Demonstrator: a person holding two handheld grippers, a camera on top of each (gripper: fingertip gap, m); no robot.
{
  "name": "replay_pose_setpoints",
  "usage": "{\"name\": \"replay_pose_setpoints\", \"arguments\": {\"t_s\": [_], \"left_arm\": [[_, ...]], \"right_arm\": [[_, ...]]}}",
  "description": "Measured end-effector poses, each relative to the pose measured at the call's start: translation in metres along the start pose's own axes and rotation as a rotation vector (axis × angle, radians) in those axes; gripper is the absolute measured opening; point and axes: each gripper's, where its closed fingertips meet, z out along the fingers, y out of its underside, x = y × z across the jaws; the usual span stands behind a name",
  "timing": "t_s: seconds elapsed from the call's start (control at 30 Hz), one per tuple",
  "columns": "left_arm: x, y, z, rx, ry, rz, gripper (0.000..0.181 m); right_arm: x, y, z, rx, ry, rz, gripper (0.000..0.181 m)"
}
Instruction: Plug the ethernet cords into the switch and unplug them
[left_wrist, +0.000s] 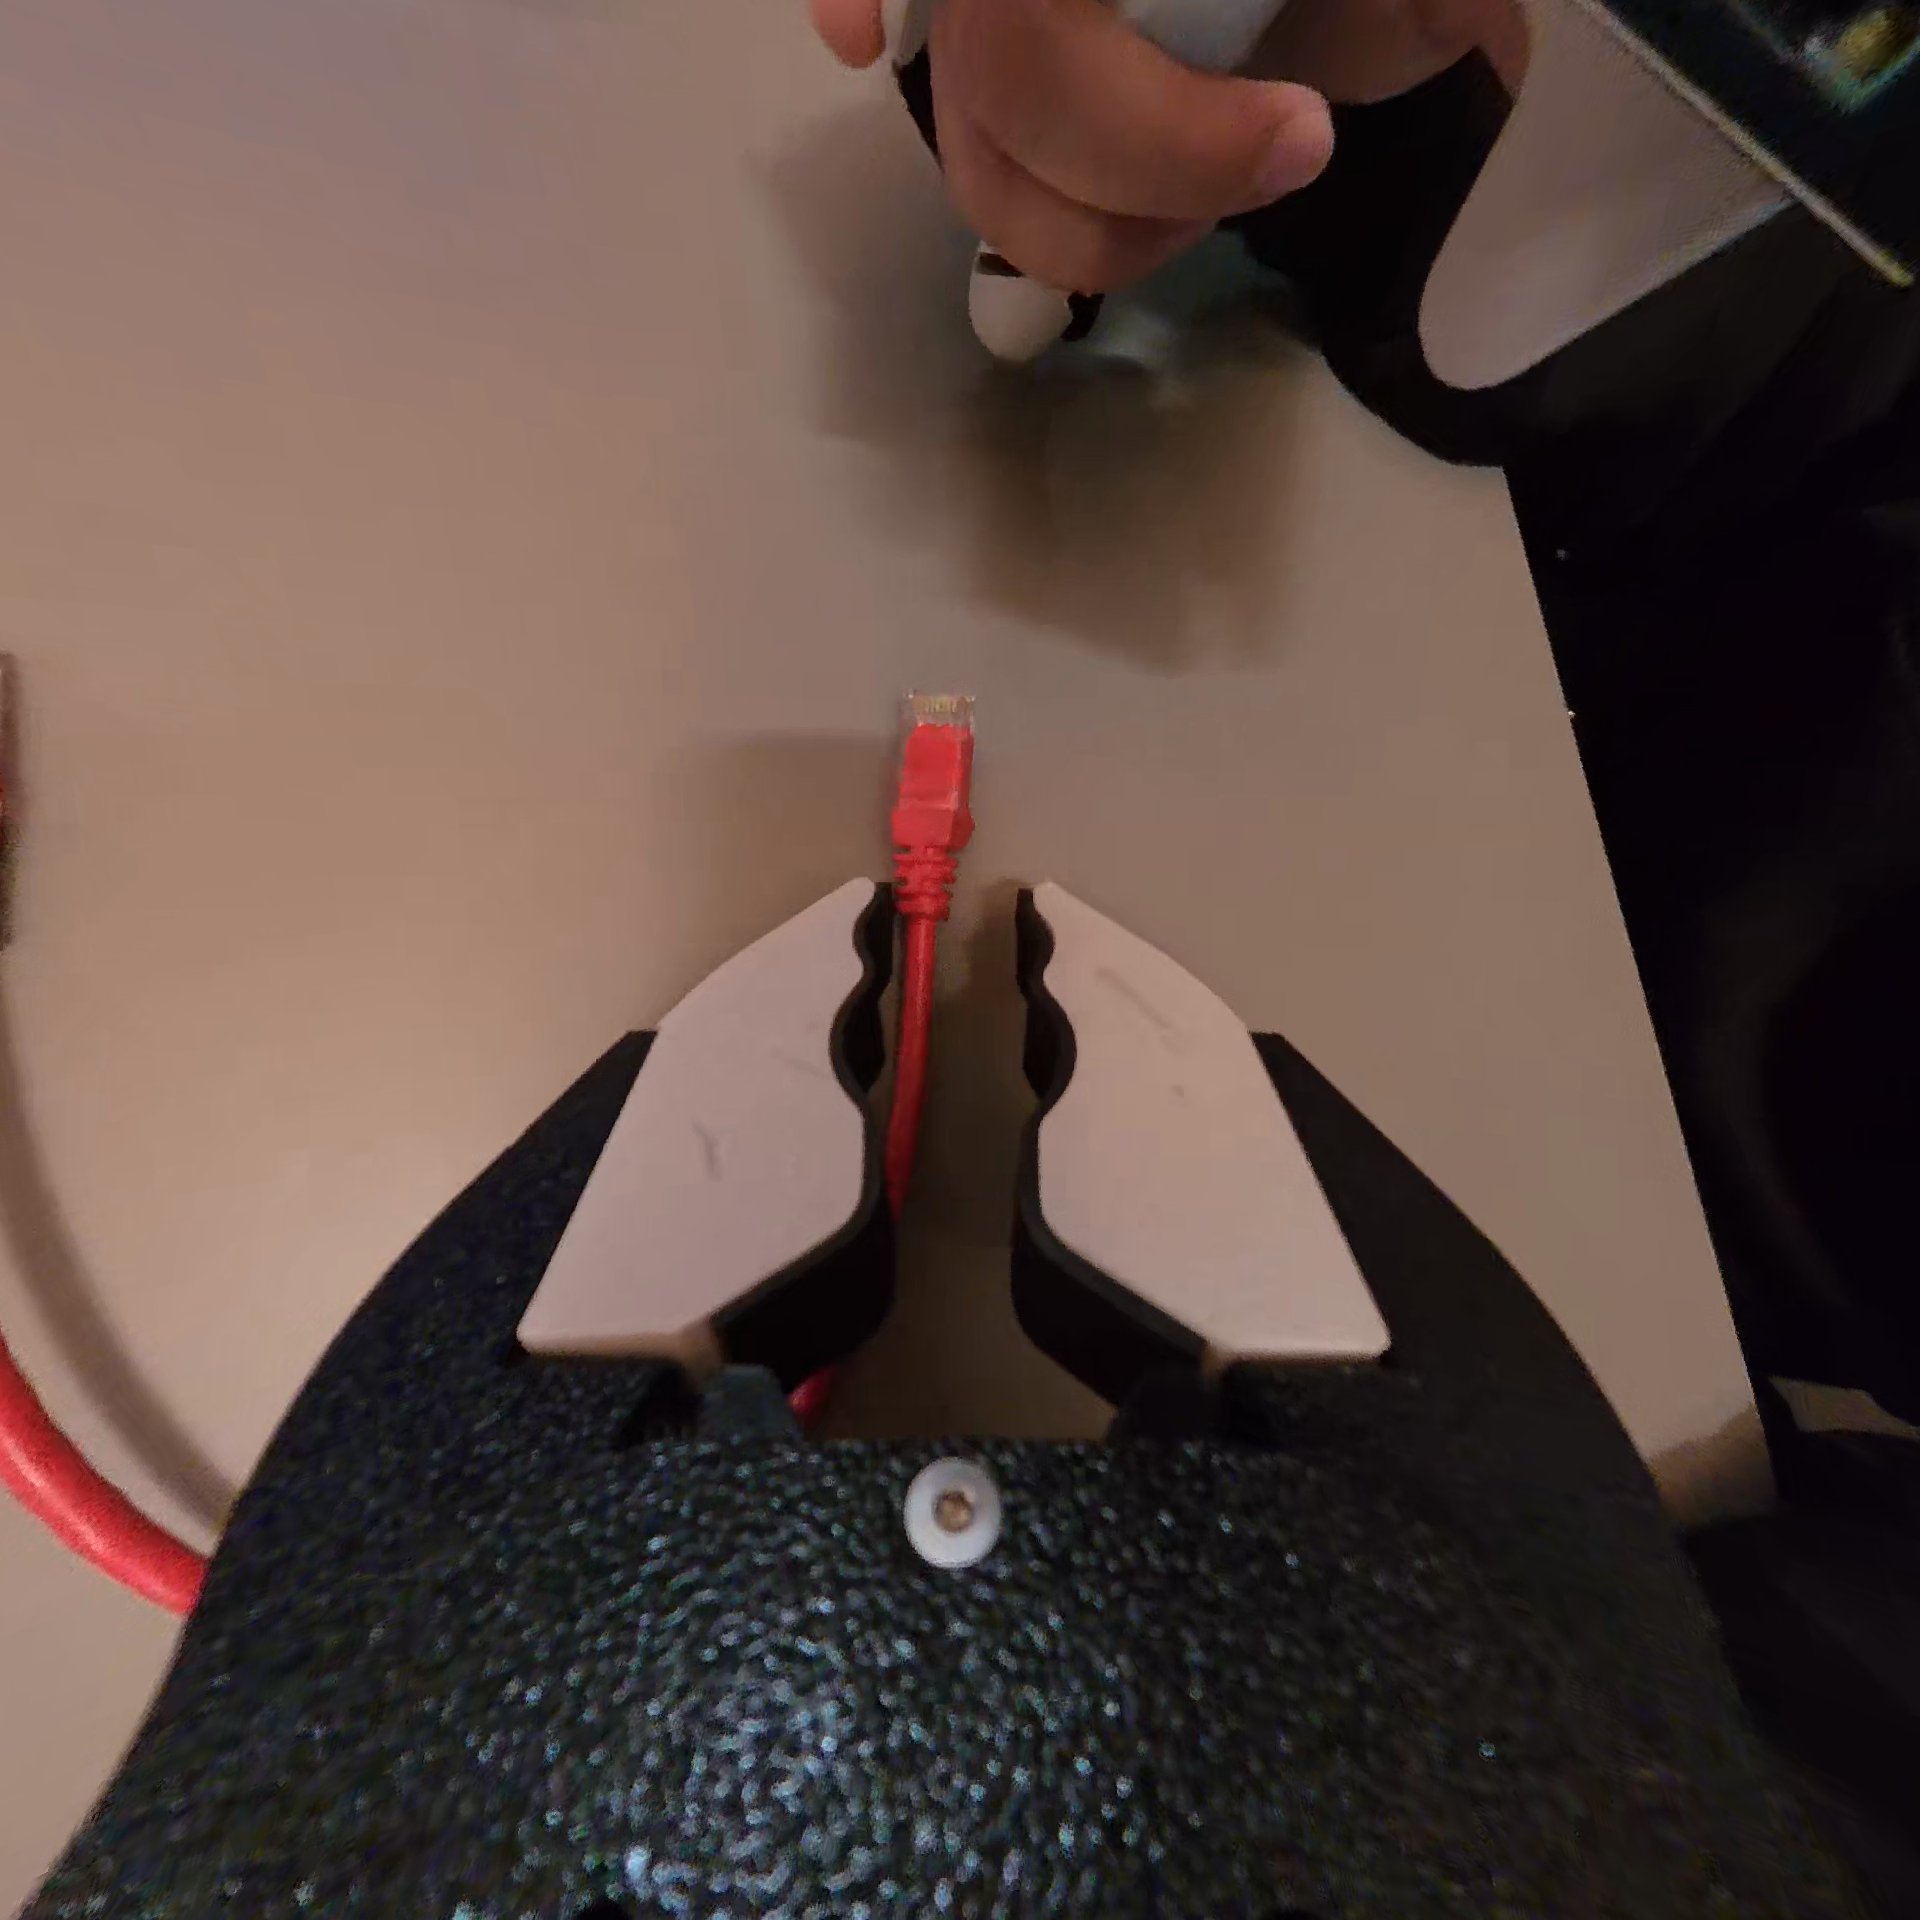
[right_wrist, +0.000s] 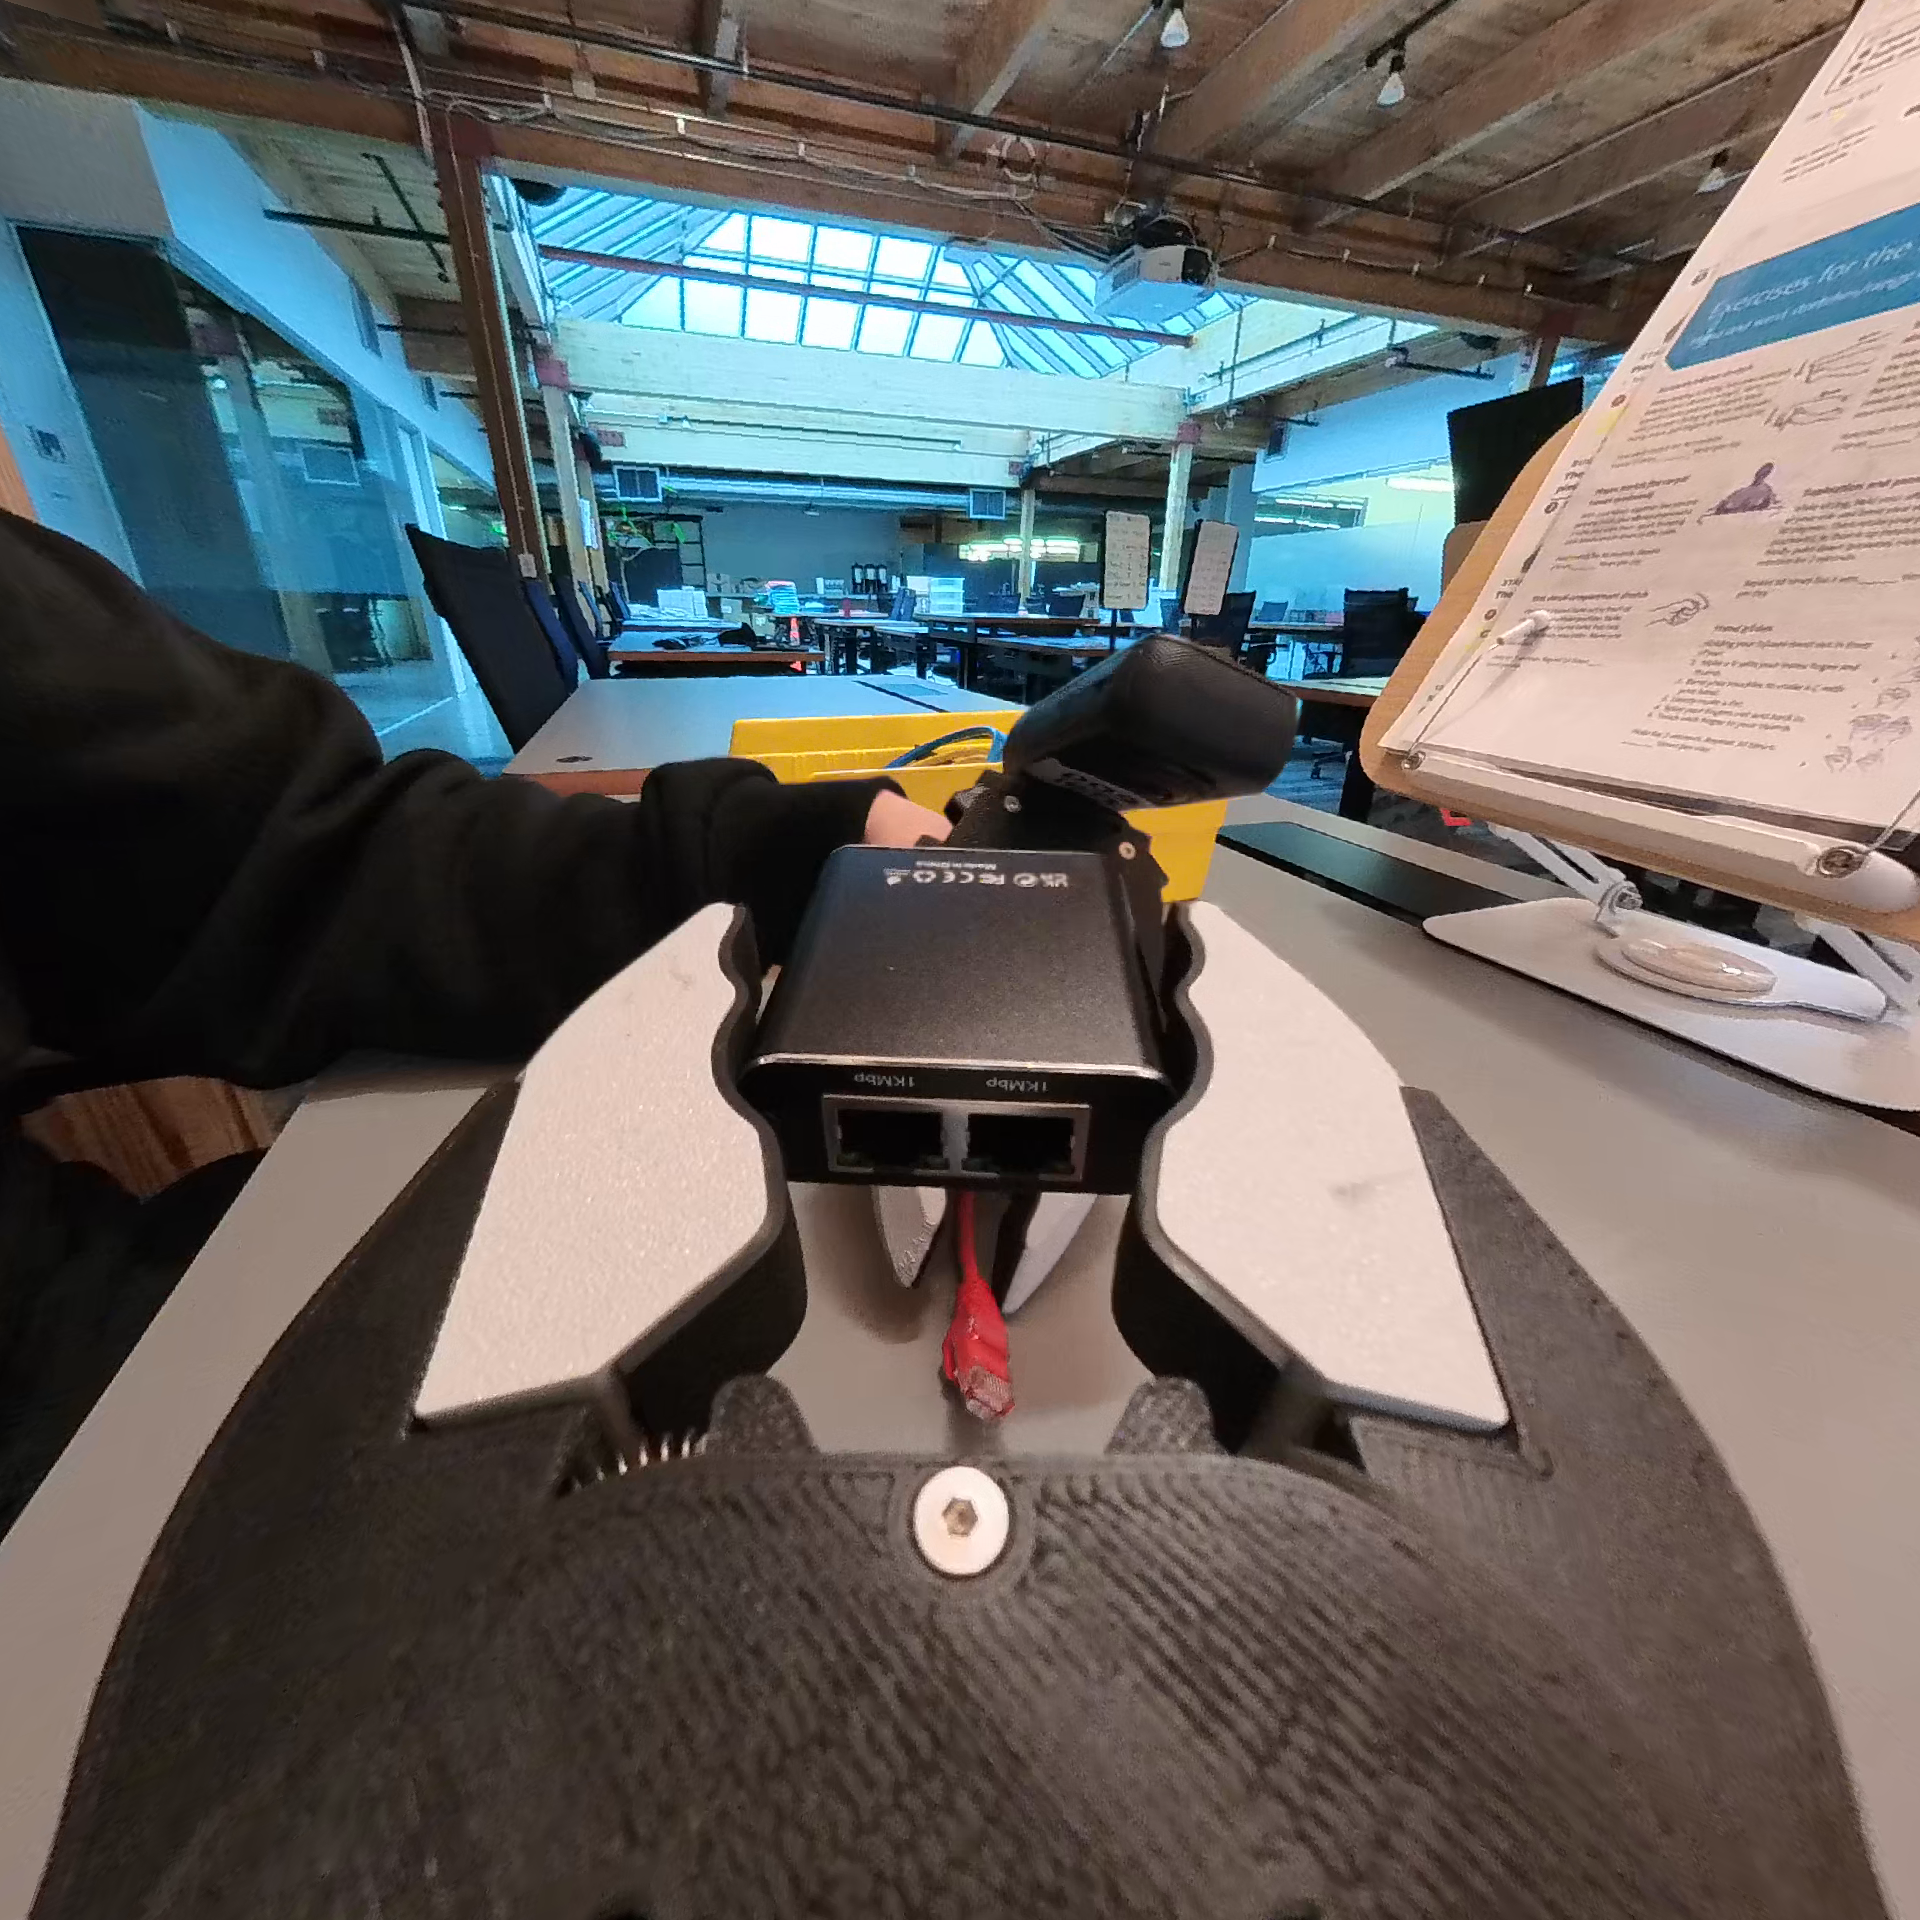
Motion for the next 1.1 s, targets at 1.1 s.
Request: {"name": "replay_pose_setpoints", "arguments": {"t_s": [1.1], "left_arm": [[0.043, -0.045, -0.084, -0.207, -0.58, 0.326, 0.009]], "right_arm": [[-0.012, 0.007, 0.006, -0.041, -0.068, 0.017, 0.075]]}}
